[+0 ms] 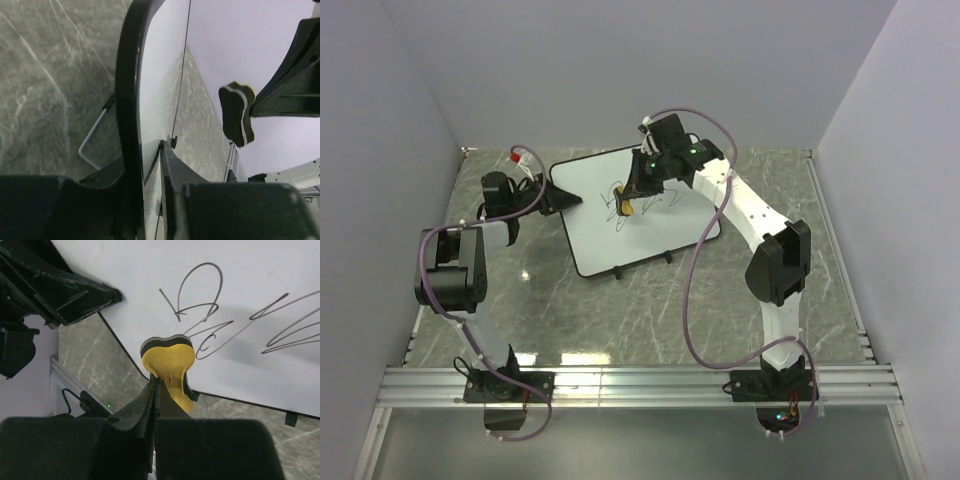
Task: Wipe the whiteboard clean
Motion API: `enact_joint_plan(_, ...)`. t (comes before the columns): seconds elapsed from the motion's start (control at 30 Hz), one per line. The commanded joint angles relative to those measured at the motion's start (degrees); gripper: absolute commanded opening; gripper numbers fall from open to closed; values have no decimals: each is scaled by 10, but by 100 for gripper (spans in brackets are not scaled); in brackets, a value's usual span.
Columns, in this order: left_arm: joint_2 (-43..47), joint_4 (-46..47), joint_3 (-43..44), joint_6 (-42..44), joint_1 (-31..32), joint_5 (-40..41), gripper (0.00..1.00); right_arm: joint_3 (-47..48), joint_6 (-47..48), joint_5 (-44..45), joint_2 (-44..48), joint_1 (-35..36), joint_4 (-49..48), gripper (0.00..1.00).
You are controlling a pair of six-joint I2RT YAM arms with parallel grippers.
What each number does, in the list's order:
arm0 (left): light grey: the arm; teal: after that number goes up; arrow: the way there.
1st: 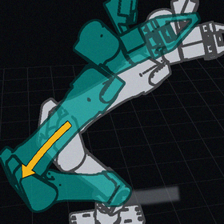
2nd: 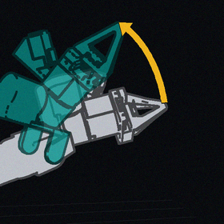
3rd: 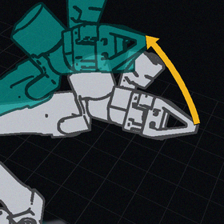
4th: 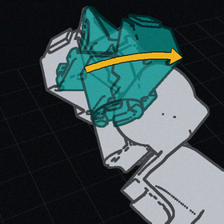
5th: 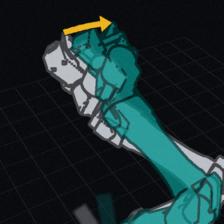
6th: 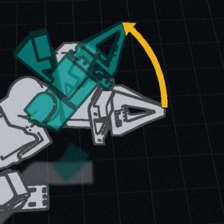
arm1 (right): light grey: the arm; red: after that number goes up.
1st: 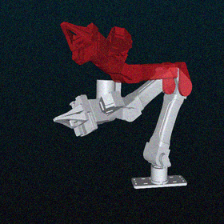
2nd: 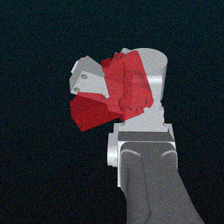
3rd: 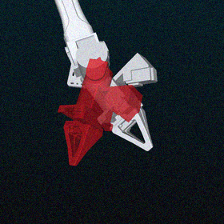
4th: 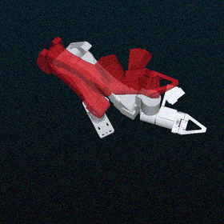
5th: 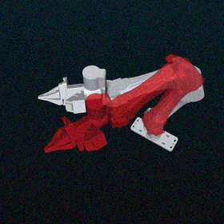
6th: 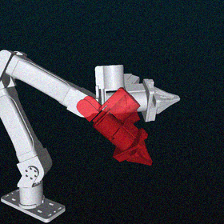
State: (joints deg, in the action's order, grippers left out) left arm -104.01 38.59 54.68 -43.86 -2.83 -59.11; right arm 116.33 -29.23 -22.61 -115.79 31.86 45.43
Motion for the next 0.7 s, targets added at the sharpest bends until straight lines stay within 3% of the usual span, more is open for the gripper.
enact_joint_plan(0.0, 17, 31, -15, 2, 5, -26, 24, 29, -14, 46, 0, 3, -37, 0)
enact_joint_plan(0.23, 21, -3, -15, 29, 5, -21, 6, 71, -46, 126, -38, 27, -61, 0)
enact_joint_plan(0.33, 21, 2, -19, 26, 5, -20, 0, 140, -53, 147, -76, 41, -48, 0)
enact_joint_plan(0.67, 24, -24, -26, 55, 10, -14, 0, 166, -70, 194, -124, 68, -56, 0)
